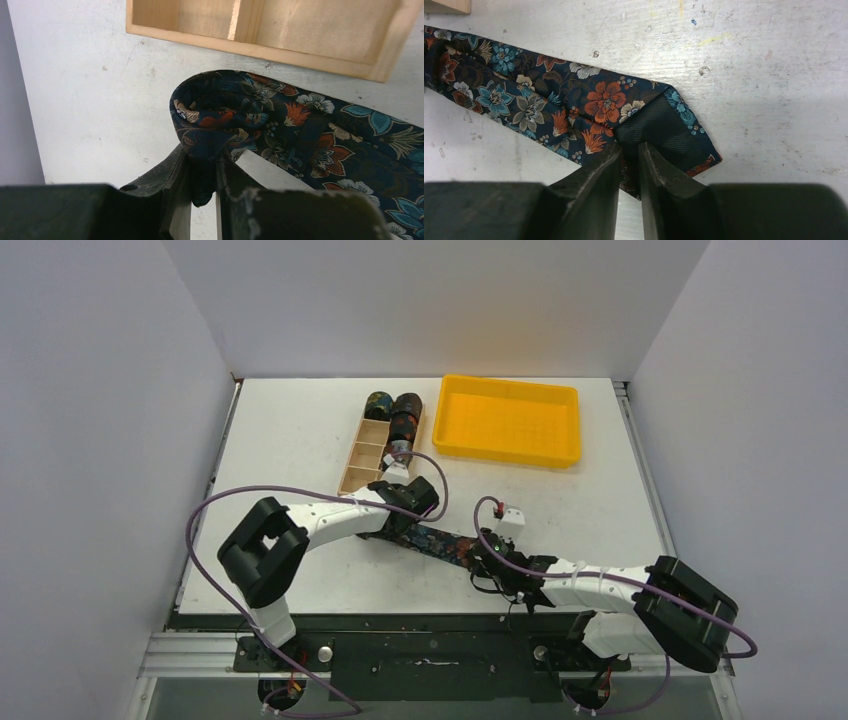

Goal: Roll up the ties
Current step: Roll the tie at the center of the board.

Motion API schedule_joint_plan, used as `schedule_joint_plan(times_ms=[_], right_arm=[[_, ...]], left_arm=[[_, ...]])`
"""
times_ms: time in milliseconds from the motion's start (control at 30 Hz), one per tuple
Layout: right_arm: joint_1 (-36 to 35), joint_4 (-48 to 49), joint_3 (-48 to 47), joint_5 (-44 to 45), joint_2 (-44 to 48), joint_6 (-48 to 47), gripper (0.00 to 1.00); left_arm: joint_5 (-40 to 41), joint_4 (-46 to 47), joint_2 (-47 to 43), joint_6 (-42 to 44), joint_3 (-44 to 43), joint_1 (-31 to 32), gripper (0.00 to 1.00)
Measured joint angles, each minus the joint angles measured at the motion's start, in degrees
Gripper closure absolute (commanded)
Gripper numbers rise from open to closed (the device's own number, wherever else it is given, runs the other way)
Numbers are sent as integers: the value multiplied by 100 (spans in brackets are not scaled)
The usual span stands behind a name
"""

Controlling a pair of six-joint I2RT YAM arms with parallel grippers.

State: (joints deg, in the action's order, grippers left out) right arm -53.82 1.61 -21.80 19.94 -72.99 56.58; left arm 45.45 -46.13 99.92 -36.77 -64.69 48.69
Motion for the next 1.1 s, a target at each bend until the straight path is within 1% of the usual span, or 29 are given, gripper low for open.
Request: schedule_joint_plan(times_ms=[33,100,200,367,467,633,767,833,1100], right_arm=[[-15,13,-9,-7,13,-2,69],[-31,50,-17,-33,44,-9,62],[-31,26,-15,-116,127,-31,56],[-28,-181,-11,-190,299,-57,51],[-26,-413,-2,-225,457,-66,47],[-26,-920,7,-245,796,-90,37],[-26,-1368,9,-245,1104,-129,31],[-20,-1578,9,-245,1294,-151,29],[22,-2048,7,-225,1832,-223,27]], left_arm=[[46,-31,63,-55,-59,44,95],[68,-61,125,-122,-127,105,84],[37,-61,140,-186,-168,181,69],[-221,-15,140,-205,-192,232,56],[-420,31,140,-201,-192,254,53],[-643,114,138,-181,-192,280,53],[-699,146,127,-164,-195,313,59],[-697,149,111,-157,-195,321,59],[-673,125,81,-151,-271,468,47]])
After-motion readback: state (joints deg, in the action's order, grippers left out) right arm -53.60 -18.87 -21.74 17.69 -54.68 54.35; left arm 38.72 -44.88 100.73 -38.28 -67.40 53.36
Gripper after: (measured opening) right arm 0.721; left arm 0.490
